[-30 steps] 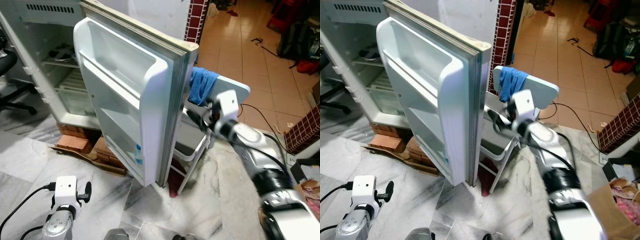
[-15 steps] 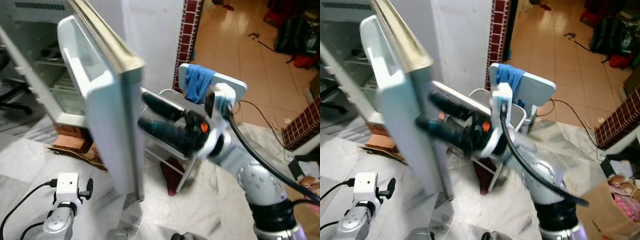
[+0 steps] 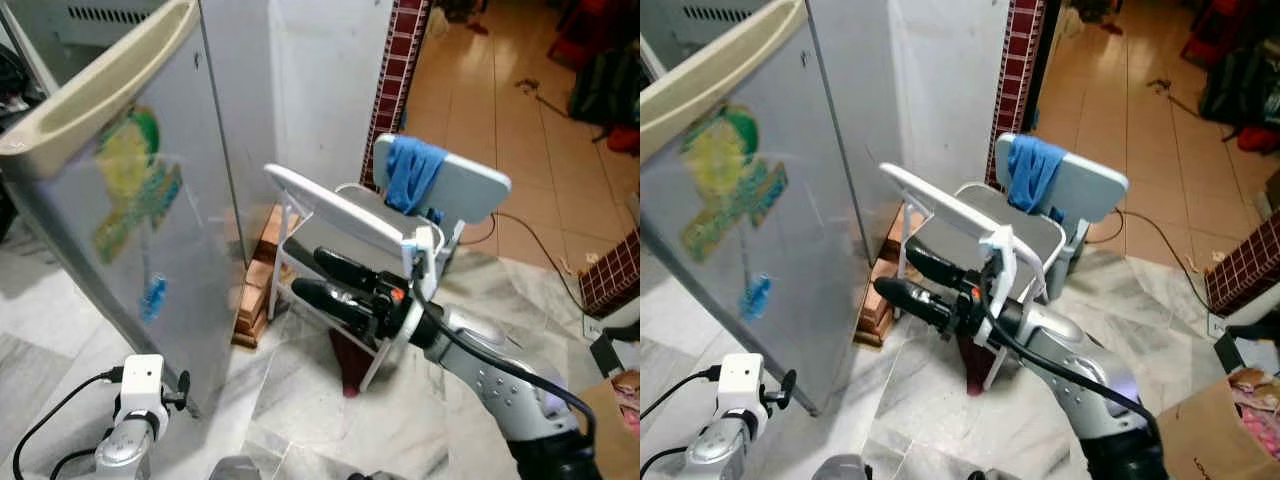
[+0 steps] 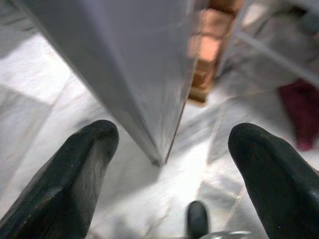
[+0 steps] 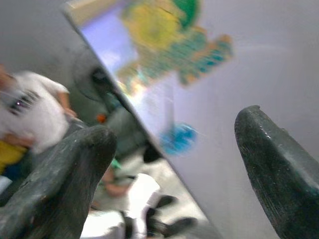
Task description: Restocking fridge
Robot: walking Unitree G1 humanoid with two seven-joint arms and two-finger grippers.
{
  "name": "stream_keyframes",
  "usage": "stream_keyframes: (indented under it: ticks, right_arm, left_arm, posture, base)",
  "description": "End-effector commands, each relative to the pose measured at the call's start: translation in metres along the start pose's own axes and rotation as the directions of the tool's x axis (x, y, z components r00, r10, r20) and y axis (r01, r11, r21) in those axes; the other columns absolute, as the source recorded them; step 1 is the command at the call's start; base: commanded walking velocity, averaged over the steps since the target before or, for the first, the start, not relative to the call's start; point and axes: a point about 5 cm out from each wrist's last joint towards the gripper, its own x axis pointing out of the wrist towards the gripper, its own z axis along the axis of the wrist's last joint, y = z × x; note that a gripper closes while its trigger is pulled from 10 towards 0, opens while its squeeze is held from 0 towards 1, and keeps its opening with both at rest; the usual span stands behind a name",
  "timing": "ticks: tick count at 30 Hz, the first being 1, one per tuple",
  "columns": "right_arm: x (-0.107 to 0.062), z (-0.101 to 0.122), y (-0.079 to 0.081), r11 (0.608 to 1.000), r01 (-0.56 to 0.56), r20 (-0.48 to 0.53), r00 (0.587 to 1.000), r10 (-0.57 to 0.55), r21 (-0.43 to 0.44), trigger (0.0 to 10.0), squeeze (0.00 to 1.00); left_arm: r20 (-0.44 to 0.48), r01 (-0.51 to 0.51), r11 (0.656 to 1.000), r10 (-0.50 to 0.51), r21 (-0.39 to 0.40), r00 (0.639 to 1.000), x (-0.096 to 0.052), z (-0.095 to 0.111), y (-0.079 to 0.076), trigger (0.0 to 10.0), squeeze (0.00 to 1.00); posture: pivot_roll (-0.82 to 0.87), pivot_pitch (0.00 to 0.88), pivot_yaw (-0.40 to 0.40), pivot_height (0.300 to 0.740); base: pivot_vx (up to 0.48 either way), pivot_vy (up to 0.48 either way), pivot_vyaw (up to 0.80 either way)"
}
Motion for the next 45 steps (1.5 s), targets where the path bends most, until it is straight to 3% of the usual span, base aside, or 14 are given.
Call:
stream_keyframes:
  ticks: [1, 9, 11, 12, 13, 14, 15, 20, 22, 26, 34, 36, 43, 45]
  right_arm:
    - [0.001, 0.001, -0.014, 0.986, 0.140, 0.012, 0.990, -0.140, -0.092, 10.0, 0.00]
    - [-0.008, 0.008, -0.042, 0.863, 0.476, 0.136, 0.879, -0.458, -0.167, 10.0, 0.00]
    - [-0.029, 0.000, -0.057, 0.771, 0.619, 0.153, 0.785, -0.600, -0.152, 10.0, 0.00]
    - [-0.029, 0.000, -0.057, 0.771, 0.619, 0.153, 0.785, -0.600, -0.152, 10.0, 0.00]
    - [-0.034, -0.002, -0.058, 0.749, 0.639, 0.161, 0.770, -0.618, -0.175, 10.0, 0.00]
    - [-0.037, -0.004, -0.058, 0.733, 0.647, 0.161, 0.762, -0.627, -0.211, 10.0, 0.00]
    - [-0.038, -0.005, -0.058, 0.720, 0.660, 0.165, 0.751, -0.640, -0.214, 10.0, 0.00]
    - [-0.044, -0.004, -0.062, 0.648, 0.747, 0.226, 0.663, -0.713, -0.148, 10.0, 0.00]
    - [-0.056, -0.002, -0.070, 0.532, 0.844, 0.293, 0.526, -0.798, -0.068, 10.0, 0.00]
    - [-0.068, -0.001, -0.074, 0.454, 0.890, 0.317, 0.442, -0.839, -0.041, 10.0, 0.00]
    - [-0.072, -0.001, -0.074, 0.413, 0.904, 0.341, 0.425, -0.838, -0.111, 10.0, 0.00]
    - [-0.070, -0.005, -0.074, 0.422, 0.905, 0.316, 0.416, -0.853, -0.052, 10.0, 0.00]
    - [-0.068, -0.008, -0.073, 0.424, 0.905, 0.311, 0.408, -0.859, -0.015, 10.0, 0.00]
    - [-0.066, -0.009, -0.074, 0.384, 0.920, 0.304, 0.390, -0.869, -0.083, 10.0, 0.00]
  left_arm:
    - [0.014, -0.047, 0.998, 0.047, 0.048, 0.999, 0.000, 0.000, 0.009, 10.0, 0.00]
    - [0.084, -0.048, 0.995, 0.040, 0.087, 0.996, 0.011, 0.021, 0.005, 10.0, 0.00]
    - [0.185, -0.011, 0.992, -0.013, 0.127, 0.983, 0.017, 0.046, 0.010, 10.0, 0.00]
    - [0.185, -0.011, 0.992, -0.013, 0.127, 0.983, 0.017, 0.046, 0.010, 10.0, 0.00]
    - [0.526, -0.107, 0.943, -0.079, 0.316, 0.847, 0.001, 0.109, 0.001, 10.0, 0.00]
    - [0.668, -0.191, 0.904, -0.127, 0.382, 0.733, -0.022, 0.143, -0.012, 10.0, 0.00]
    - [0.674, -0.207, 0.898, -0.125, 0.389, 0.728, -0.025, 0.147, -0.013, 10.0, 0.00]
    - [0.679, -0.208, 0.897, -0.128, 0.390, 0.723, -0.025, 0.148, -0.015, 10.0, 0.00]
    - [0.697, -0.214, 0.897, -0.133, 0.387, 0.705, -0.027, 0.147, -0.016, 10.0, 0.00]
    - [0.703, -0.224, 0.893, -0.131, 0.389, 0.699, -0.032, 0.148, -0.018, 10.0, 0.00]
    - [0.699, -0.255, 0.887, -0.100, 0.384, 0.708, -0.043, 0.148, -0.020, 10.0, 0.00]
    - [0.540, 0.000, 0.996, -0.046, 0.084, 0.841, -0.024, 0.139, -0.028, 10.0, 0.00]
    - [0.569, -0.016, 0.993, -0.052, 0.114, 0.821, -0.022, 0.163, -0.029, 10.0, 0.00]
    - [0.576, 0.001, 0.995, -0.061, 0.104, 0.815, -0.023, 0.167, -0.032, 10.0, 0.00]
  posture:
    - [0.14, 0.047, -0.020, 0.740]
    - [0.11, 0.060, -0.004, 0.740]
    - [0.08, 0.052, 0.003, 0.740]
    - [0.08, 0.052, 0.003, 0.740]
    - [0.08, 0.043, 0.004, 0.740]
    - [0.08, 0.038, 0.003, 0.740]
    - [0.08, 0.035, 0.003, 0.740]
    - [0.08, 0.019, 0.004, 0.740]
    - [0.08, 0.017, 0.004, 0.740]
    - [0.06, 0.022, 0.005, 0.740]
    - [0.04, 0.015, 0.010, 0.740]
    - [0.04, 0.017, 0.009, 0.740]
    - [0.05, 0.030, 0.002, 0.740]
    - [0.05, 0.032, 0.001, 0.740]
  base:
    - [0.000, 0.000, 0.00]
    - [0.000, 0.000, 0.00]
    - [0.000, 0.000, 0.00]
    - [0.000, 0.000, 0.00]
    - [0.000, 0.000, 0.00]
    - [0.000, 0.000, 0.00]
    - [0.000, 0.319, 0.00]
    - [0.000, 0.426, 0.00]
    - [0.000, 0.480, 0.00]
    - [0.000, 0.480, 0.00]
    - [0.000, 0.480, 0.00]
    - [0.000, 0.480, 0.00]
    - [0.000, 0.480, 0.00]
    - [0.000, 0.480, 0.00]
